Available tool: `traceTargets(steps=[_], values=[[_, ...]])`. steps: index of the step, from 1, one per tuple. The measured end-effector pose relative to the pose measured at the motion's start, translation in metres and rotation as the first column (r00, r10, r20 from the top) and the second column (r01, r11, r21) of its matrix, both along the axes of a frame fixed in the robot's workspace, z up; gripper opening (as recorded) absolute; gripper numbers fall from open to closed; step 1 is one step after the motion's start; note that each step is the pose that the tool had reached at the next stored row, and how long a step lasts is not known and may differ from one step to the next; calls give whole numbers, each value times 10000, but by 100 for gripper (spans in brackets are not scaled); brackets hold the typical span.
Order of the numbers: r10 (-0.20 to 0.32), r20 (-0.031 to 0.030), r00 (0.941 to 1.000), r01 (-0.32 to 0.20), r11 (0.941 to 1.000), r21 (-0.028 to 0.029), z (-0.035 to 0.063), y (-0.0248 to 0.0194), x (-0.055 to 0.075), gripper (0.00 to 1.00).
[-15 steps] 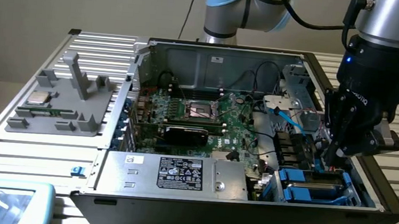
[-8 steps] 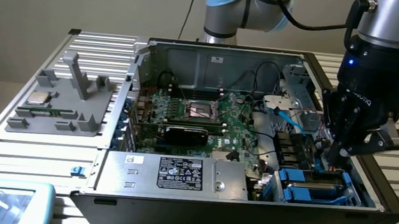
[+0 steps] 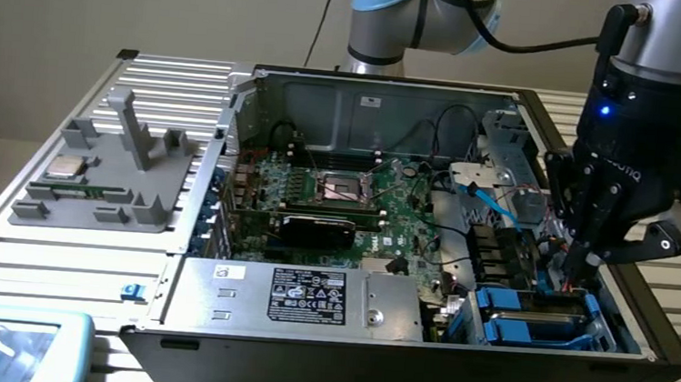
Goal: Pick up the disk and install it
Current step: 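Insert the second disk wire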
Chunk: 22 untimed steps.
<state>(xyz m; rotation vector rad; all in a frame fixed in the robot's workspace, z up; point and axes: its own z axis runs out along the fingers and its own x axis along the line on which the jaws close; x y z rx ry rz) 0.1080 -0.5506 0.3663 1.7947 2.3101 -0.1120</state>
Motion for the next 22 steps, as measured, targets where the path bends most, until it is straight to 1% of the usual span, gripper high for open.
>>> traceTargets(steps=[1,6,8,11,13,16,20,21,22], values=[[101,0,9999,-101,9999,2,-1,0,-3,11],[217,-1,9998,-217,9998,-3,1,2,-7,11],[486,-3,9988,-486,9988,-2,1,2,-7,11],[1023,-3,9948,-1023,9948,-2,0,2,-7,11],[1381,-3,9904,-1381,9904,-1,0,2,-7,11],[1913,-3,9815,-1913,9815,0,-1,3,-7,11],[2621,-3,9650,-2621,9650,-1,-1,2,-8,11],[2739,-3,9618,-2739,9618,0,-3,3,-12,11],[2760,-4,9611,-2760,9611,1,-3,3,-13,11]])
